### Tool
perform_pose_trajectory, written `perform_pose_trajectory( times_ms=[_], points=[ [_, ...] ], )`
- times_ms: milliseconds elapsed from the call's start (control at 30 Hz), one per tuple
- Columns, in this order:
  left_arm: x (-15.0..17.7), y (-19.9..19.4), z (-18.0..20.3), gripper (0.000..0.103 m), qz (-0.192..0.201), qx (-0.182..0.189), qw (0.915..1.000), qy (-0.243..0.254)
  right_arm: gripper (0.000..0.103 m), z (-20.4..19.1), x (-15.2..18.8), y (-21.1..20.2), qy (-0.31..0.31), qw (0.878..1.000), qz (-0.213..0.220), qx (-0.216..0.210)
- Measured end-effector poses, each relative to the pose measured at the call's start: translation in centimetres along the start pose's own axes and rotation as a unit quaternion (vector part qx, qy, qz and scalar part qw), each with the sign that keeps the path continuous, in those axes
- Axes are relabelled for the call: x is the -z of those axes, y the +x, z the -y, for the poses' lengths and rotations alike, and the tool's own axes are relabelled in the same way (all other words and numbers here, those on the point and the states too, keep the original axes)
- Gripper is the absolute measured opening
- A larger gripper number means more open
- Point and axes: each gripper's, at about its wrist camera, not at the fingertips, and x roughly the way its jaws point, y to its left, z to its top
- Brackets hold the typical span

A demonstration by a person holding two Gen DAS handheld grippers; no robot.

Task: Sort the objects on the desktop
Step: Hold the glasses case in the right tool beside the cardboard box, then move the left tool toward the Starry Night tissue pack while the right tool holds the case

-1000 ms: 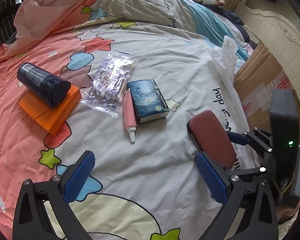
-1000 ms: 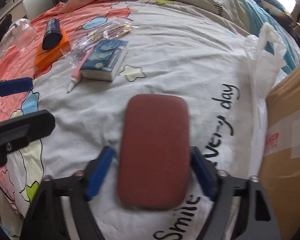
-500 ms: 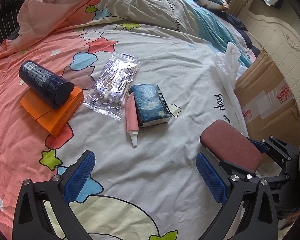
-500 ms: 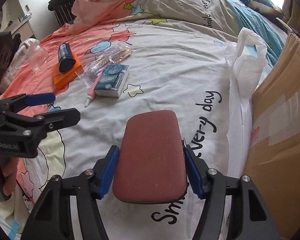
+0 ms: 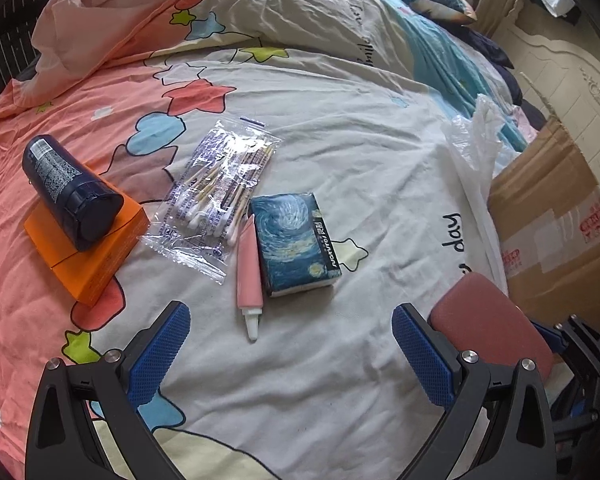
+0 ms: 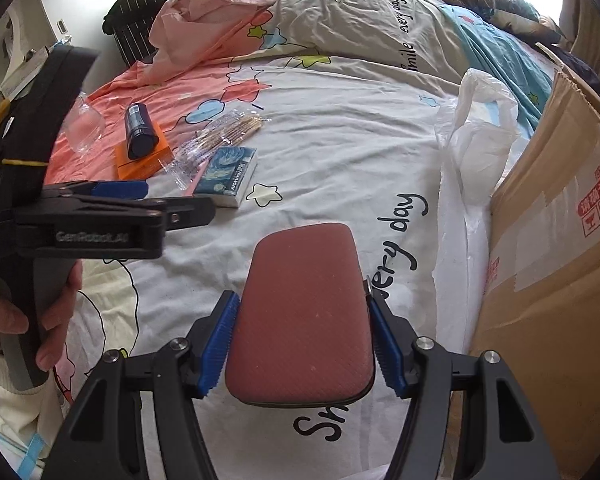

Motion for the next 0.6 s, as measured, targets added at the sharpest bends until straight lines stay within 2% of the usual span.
perform_pose_trajectory(
  times_ms=[167,200,233,267,400,600],
  points=[
    [-0.4,0.9,0.3,0.103,-0.001,-0.008,1.0,0.001,0.058,0.4,-0.7,0.3,-0.008,1.0,-0.002,0.009],
    [-0.5,1.1,0.3,0.103,-0.003,-0.008,1.0,0.001,0.054,0.6,-0.9,0.3,-0.007,1.0,-0.001,0.011],
    [-0.6,1.2,0.3,0.103,-0.003,-0.009,1.0,0.0,0.032,0.9,-1.1,0.5,-0.003,1.0,-0.003,0.009],
    [-0.7,1.3,0.3,0.103,-0.003,-0.009,1.0,-0.001,0.026,1.1,-1.4,0.7,0.0,1.0,-0.006,0.006],
    [-1.0,1.8,0.3,0.103,-0.007,-0.01,0.9999,-0.003,0.026,1.5,-2.1,2.0,-0.001,1.0,-0.02,0.014],
    [-1.0,1.7,0.0,0.103,-0.007,-0.007,0.9999,0.0,0.027,1.4,-0.8,2.7,-0.011,0.999,-0.041,0.018]
  ],
)
